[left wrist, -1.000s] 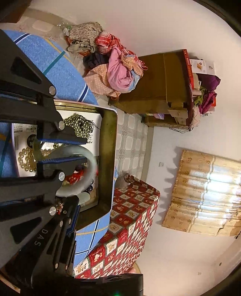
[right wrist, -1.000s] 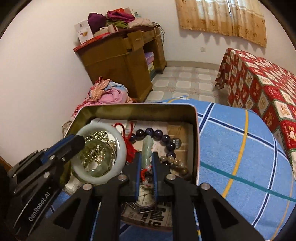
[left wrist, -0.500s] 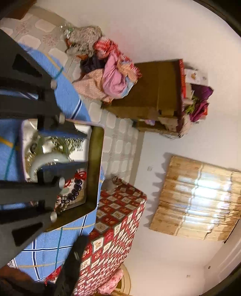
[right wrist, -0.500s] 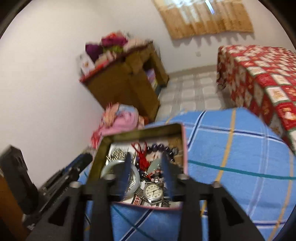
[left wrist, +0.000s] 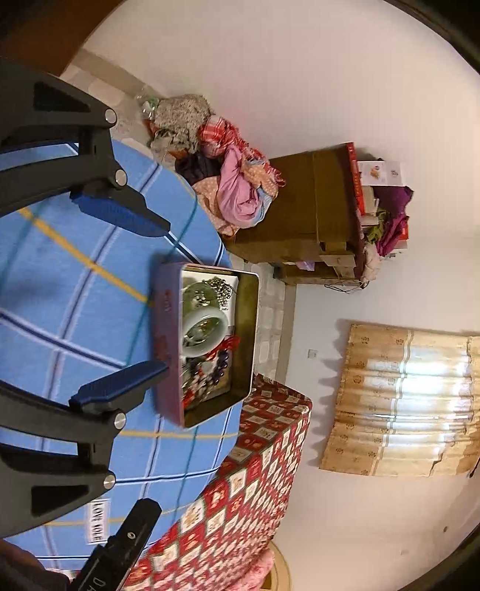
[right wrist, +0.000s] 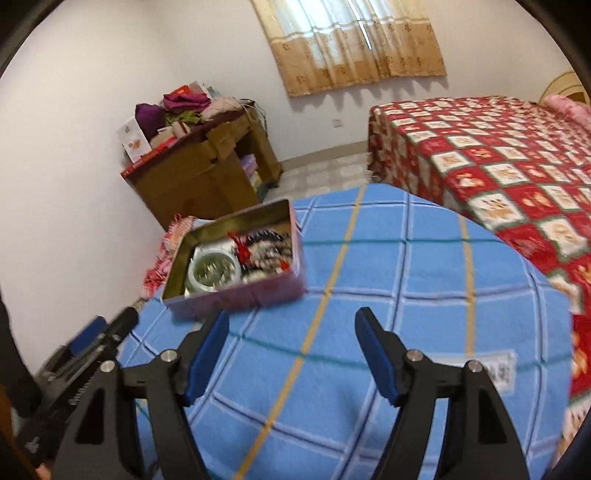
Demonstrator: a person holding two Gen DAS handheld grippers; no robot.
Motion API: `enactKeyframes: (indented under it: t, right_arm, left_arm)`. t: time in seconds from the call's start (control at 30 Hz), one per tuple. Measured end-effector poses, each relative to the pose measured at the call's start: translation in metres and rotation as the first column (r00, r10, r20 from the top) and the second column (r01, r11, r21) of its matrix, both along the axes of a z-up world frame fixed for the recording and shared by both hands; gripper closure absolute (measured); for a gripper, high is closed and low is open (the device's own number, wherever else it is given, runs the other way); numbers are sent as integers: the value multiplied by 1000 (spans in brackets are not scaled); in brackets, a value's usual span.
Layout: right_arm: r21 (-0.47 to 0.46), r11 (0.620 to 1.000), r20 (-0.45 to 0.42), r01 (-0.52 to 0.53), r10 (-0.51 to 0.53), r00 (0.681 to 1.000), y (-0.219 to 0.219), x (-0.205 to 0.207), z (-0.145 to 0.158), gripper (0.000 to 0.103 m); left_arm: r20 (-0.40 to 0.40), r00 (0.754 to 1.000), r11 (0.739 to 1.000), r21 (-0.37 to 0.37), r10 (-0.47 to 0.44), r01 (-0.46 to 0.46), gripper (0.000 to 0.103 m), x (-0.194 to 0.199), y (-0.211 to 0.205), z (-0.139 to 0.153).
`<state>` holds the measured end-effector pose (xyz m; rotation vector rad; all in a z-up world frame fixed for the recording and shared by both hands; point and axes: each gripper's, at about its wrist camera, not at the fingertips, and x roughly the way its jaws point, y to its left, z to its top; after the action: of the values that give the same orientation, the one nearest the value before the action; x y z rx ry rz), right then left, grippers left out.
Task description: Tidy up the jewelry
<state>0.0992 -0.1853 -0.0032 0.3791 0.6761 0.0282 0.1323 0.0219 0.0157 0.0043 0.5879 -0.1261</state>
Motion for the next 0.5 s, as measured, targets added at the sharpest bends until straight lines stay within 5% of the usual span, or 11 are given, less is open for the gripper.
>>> enactKeyframes:
  t: [0.23, 0.5]
  right_arm:
    - [-45, 999, 29, 22, -21, 999, 0, -46, 15, 27]
    - [-154, 980, 198, 122, -91, 976, 5, -94, 60, 19]
  left_arm:
    - [51, 999, 994, 103, 14, -19, 32, -50, -11, 13]
    - [58, 996, 993, 95, 65, -71, 22, -83, -11, 31]
